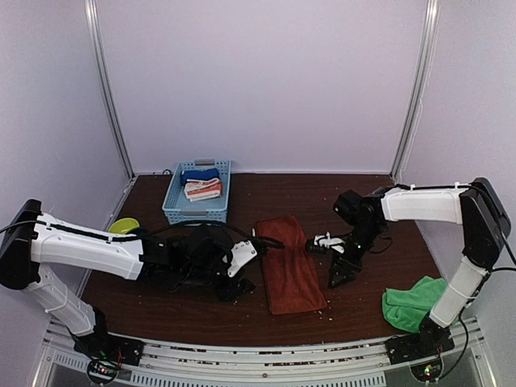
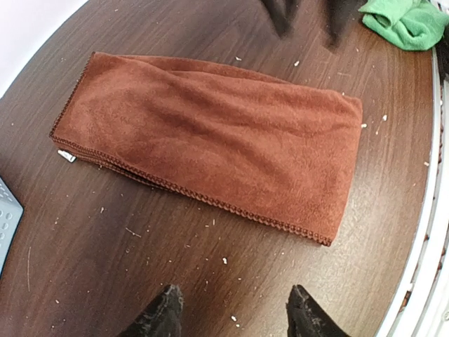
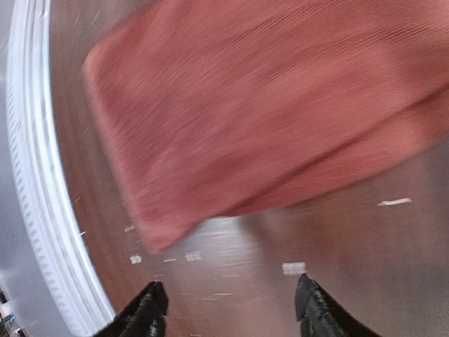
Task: Roll the towels
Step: Move the towel to the center of the board.
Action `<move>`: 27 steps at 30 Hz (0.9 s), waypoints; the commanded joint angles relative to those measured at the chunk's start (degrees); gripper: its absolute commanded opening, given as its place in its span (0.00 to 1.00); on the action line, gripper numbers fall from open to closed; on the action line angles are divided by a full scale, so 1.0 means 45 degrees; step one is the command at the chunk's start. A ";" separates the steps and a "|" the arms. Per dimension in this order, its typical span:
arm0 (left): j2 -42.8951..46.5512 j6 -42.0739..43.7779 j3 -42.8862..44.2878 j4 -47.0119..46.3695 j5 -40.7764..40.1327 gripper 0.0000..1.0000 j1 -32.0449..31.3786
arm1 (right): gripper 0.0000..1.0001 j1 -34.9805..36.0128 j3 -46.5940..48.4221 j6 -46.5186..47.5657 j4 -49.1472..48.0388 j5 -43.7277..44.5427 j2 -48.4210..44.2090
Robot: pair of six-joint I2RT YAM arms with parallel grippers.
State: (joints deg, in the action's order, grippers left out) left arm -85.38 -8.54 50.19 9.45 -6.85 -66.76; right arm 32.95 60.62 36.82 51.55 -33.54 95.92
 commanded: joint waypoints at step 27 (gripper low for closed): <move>-1.0321 0.0538 0.9483 -0.0374 -0.0519 0.31 -0.0887 | 0.25 -0.1050 0.9168 -0.5938 -0.4060 -0.0103 0.7979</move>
State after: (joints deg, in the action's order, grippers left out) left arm -128.49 -5.37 91.72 4.89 -9.50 -70.61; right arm 28.51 101.03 10.68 34.74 -34.28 130.96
